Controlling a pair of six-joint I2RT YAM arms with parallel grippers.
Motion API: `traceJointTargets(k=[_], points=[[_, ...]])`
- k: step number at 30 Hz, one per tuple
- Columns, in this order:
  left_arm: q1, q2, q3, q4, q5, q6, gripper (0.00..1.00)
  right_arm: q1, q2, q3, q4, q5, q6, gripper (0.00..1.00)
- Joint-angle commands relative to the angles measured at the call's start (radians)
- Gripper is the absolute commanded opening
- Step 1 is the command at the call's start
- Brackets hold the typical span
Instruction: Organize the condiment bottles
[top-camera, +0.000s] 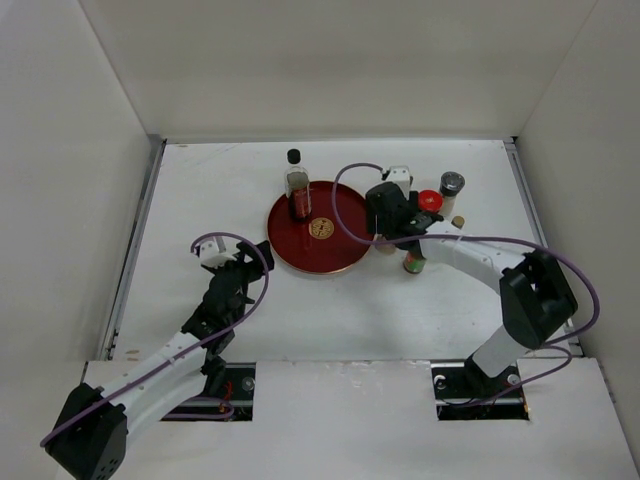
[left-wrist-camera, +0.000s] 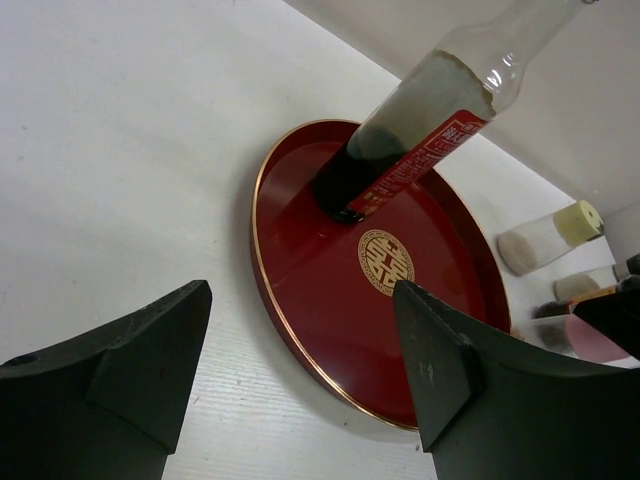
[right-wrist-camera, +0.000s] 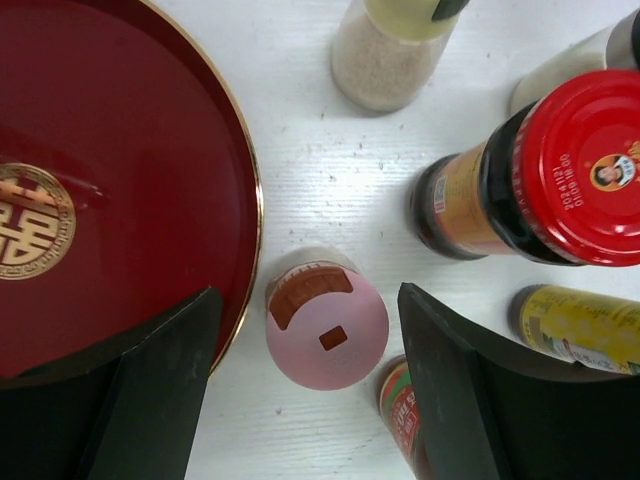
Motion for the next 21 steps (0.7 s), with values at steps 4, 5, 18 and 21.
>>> traceJointTargets(k=[4,5,18,21], points=[[-0.012,0.000,-0.012,0.069,0.023,-0.012,0.72,0.011,0.029,0.057,-0.018,0.030,0.037,0.77],[-0.012,0.002,-0.014,0.069,0.023,-0.012,0.72,0.011,0.035,0.061,-0.021,0.029,0.042,0.77],[-0.011,0.002,-0.014,0.069,0.026,-0.012,0.72,0.066,-0.036,0.123,0.062,0.188,-0.036,0.38],[-0.014,0.000,-0.017,0.077,0.025,-0.012,0.73,0.084,-0.030,0.159,0.171,0.180,-0.112,0.37]])
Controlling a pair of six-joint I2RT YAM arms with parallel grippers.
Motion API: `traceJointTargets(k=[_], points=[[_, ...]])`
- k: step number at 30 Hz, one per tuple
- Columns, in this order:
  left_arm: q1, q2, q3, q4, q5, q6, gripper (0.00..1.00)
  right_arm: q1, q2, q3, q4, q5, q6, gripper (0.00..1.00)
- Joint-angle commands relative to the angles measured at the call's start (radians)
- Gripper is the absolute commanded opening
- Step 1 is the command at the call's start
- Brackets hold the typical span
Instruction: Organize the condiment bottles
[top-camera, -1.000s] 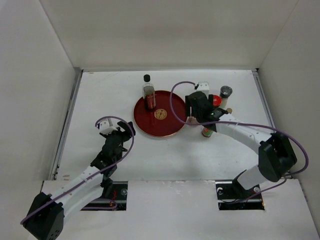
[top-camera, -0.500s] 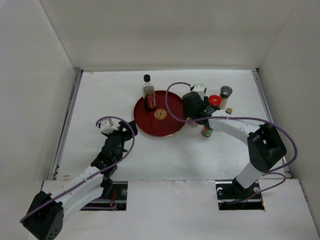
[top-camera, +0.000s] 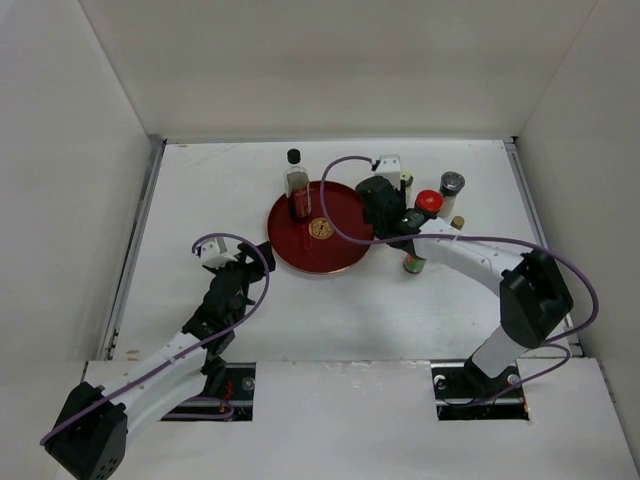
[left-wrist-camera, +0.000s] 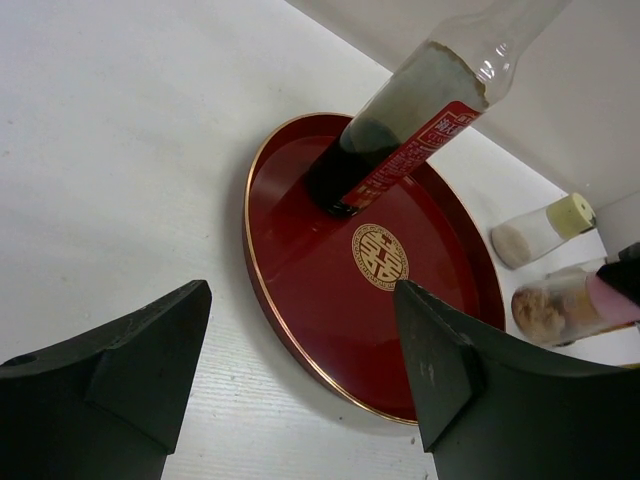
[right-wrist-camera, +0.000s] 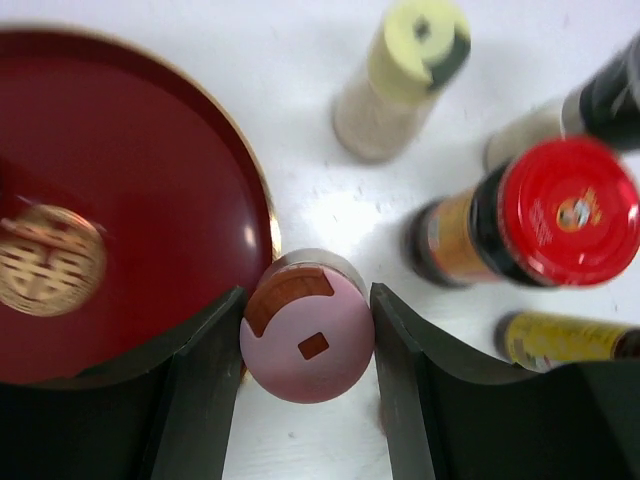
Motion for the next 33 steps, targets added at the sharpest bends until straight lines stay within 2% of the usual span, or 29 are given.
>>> traceJointTargets(k=[1,10,13,19,21,25,26,29,33], points=[[-0.006,0.007,-0.014,0.072,0.008,-0.007,0.73,0.025,-0.043,0.099,0.185,0.048,-0.084,0.38],[0.019,0.031,-0.023,0.088,0.010,-0.007,0.72,0.028,0.246,0.336,0.328,-0.167,-0.084,0.39],[0.016,0.027,-0.023,0.092,0.007,-0.007,0.72,0.028,0.325,0.412,0.319,-0.190,-0.083,0.39],[0.017,0.022,-0.026,0.092,0.011,-0.007,0.72,0.018,0.395,0.433,0.329,-0.204,-0.061,0.40],[0.021,0.028,-0.026,0.092,0.013,-0.007,0.72,0.016,0.408,0.427,0.323,-0.205,-0.049,0.46],[0.017,0.030,-0.023,0.092,0.018,-0.007,0.72,0.021,0.383,0.387,0.329,-0.194,-0.037,0.72],[0.019,0.034,-0.023,0.094,0.018,-0.007,0.72,0.021,0.368,0.383,0.326,-0.194,-0.031,0.76],[0.019,0.034,-0.021,0.094,0.021,-0.007,0.72,0.021,0.304,0.366,0.303,-0.190,-0.028,0.79],[0.017,0.027,-0.021,0.088,0.022,-0.007,0.72,0.021,0.202,0.325,0.237,-0.161,-0.023,0.78]])
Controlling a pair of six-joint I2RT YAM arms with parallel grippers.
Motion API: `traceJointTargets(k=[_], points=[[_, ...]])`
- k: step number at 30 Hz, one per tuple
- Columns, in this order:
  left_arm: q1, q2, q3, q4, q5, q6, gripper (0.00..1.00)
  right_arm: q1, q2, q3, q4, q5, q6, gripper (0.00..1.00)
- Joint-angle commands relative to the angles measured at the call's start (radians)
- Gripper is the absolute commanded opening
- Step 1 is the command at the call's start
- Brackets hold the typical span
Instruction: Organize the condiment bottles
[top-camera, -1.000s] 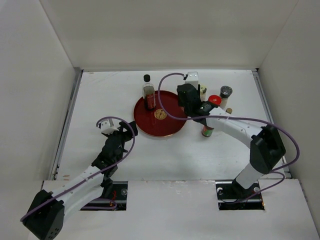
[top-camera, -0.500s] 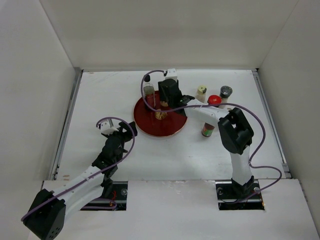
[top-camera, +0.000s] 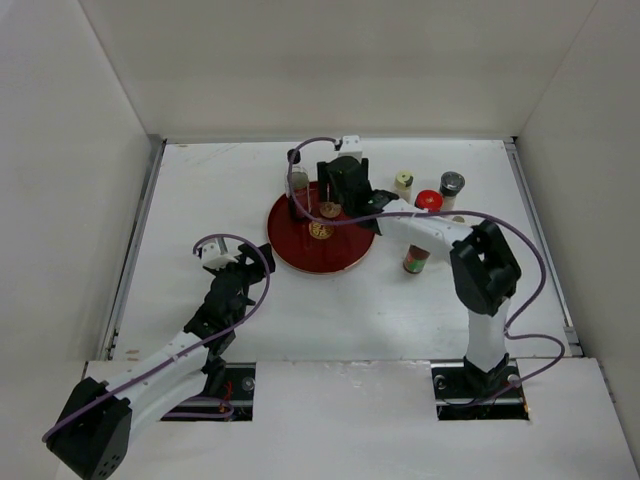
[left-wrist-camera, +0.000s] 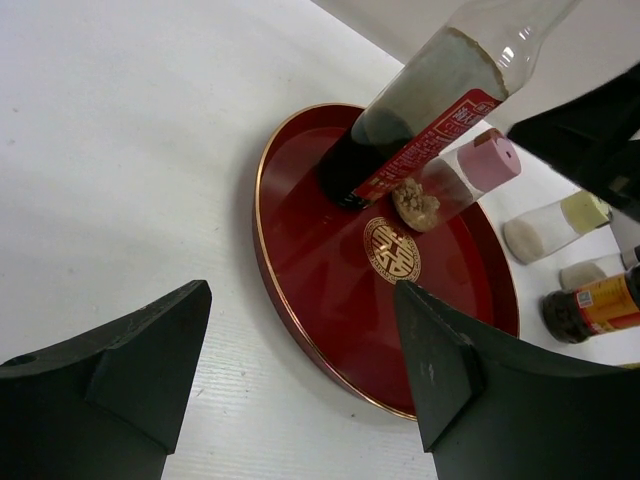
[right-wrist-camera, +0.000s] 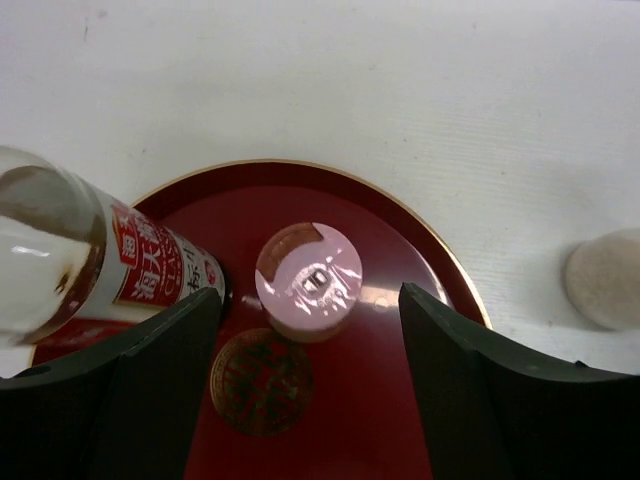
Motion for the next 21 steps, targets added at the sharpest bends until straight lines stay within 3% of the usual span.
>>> traceJointTargets(k=[1,9,15,21], points=[[0.003,-0.016,0.001,0.044,0.009,-0.006,0.72,-0.002,-0.175,-0.031,-0.013,0.035,0.014,0.77],[0.002,-0.013,0.002,0.047,0.020,-0.006,0.72,0.023,-0.574,-0.311,0.011,0.141,-0.020,0.73],[0.000,-0.016,0.001,0.049,0.029,-0.009,0.72,-0.022,-0.846,-0.532,-0.087,0.317,-0.005,0.86],[0.003,0.000,0.004,0.050,0.041,-0.018,0.72,-0.031,-0.924,-0.655,-0.250,0.338,0.095,0.91]])
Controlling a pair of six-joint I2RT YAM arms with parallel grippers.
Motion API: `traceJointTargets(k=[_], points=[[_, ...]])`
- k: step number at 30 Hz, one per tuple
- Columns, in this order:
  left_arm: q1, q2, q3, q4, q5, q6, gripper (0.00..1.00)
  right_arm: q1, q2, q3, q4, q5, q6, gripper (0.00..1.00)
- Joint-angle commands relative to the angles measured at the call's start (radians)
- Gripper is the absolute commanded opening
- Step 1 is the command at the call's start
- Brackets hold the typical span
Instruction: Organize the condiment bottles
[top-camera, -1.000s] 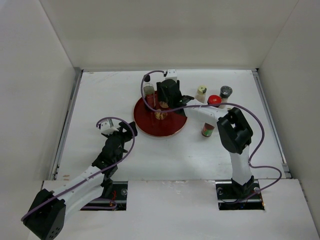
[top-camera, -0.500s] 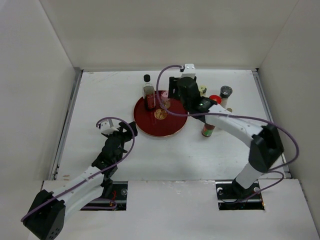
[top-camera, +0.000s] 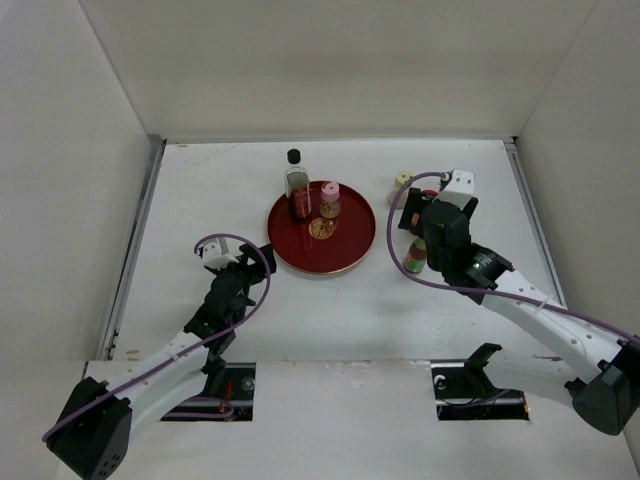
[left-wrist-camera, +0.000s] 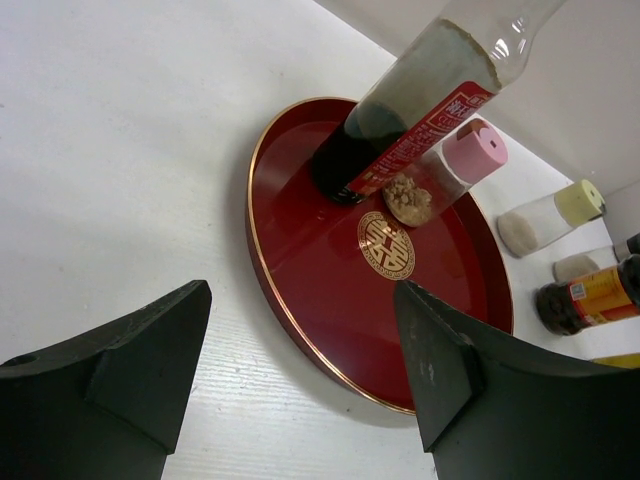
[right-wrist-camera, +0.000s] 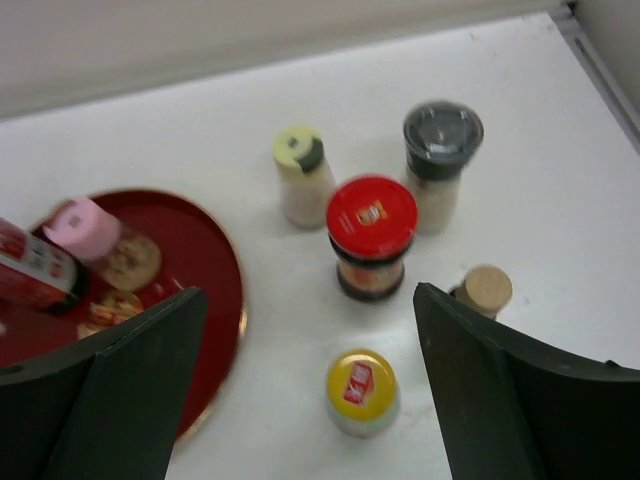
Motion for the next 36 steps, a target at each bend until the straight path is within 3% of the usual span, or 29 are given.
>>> traceJointTargets(k=[1,5,15,24,30,36], points=[[0.001,0.000,0.002,0.053,0.023,-0.016,0.72,-0.005,-0.017,-0.061,-0.103,0.043,0.062,0.92],[0.011,0.006,0.001,0.050,0.025,-0.017,0.72,-0.028,-0.005,-0.100,-0.091,-0.007,0.092,0.89],[-0.003,0.030,-0.001,0.072,0.015,-0.019,0.72,-0.068,0.075,-0.149,0.115,-0.047,0.043,0.70],[0.014,0.036,-0.002,0.072,0.026,-0.019,0.72,-0.061,0.095,-0.138,0.190,-0.041,-0.022,0.36],[0.018,-0.055,-0.033,0.069,-0.003,-0.019,0.72,0.018,0.010,-0.048,0.164,0.016,-0.094,0.33],[0.023,-0.137,-0.064,0.053,-0.081,-0.019,0.72,0.130,0.146,0.142,0.208,-0.064,-0.112,0.32]])
